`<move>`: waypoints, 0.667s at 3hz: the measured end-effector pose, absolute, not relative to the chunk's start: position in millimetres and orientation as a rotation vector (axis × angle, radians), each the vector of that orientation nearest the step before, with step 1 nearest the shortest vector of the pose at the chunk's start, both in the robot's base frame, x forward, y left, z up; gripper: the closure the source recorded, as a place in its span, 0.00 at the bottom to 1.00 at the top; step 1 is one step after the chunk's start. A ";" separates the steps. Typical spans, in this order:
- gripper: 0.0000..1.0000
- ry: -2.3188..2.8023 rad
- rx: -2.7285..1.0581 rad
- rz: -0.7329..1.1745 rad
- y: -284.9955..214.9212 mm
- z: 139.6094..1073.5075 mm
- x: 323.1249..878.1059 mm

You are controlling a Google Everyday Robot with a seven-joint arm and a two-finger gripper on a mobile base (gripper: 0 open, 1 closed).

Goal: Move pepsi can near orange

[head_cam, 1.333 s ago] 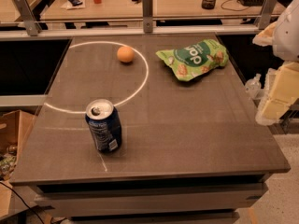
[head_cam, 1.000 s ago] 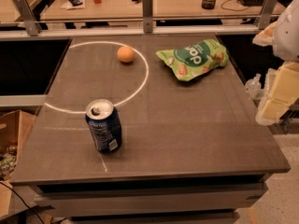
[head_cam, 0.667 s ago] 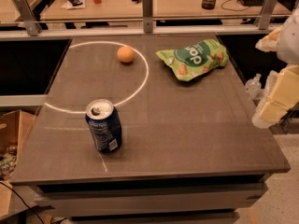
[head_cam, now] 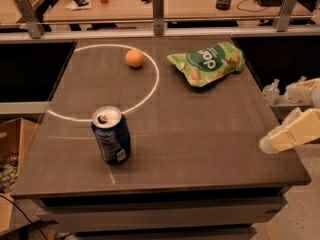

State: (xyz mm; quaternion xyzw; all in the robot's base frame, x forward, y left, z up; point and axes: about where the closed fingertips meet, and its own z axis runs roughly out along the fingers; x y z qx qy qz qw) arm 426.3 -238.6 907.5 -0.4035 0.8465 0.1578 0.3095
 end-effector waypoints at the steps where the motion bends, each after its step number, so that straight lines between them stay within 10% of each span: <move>1: 0.00 2.031 -0.994 0.514 -228.2 904.5 434.3; 2: 0.00 1.801 -0.946 0.636 -215.1 934.0 430.4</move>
Offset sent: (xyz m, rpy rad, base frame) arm -0.0094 0.0378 0.1007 0.7557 -0.4554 0.1201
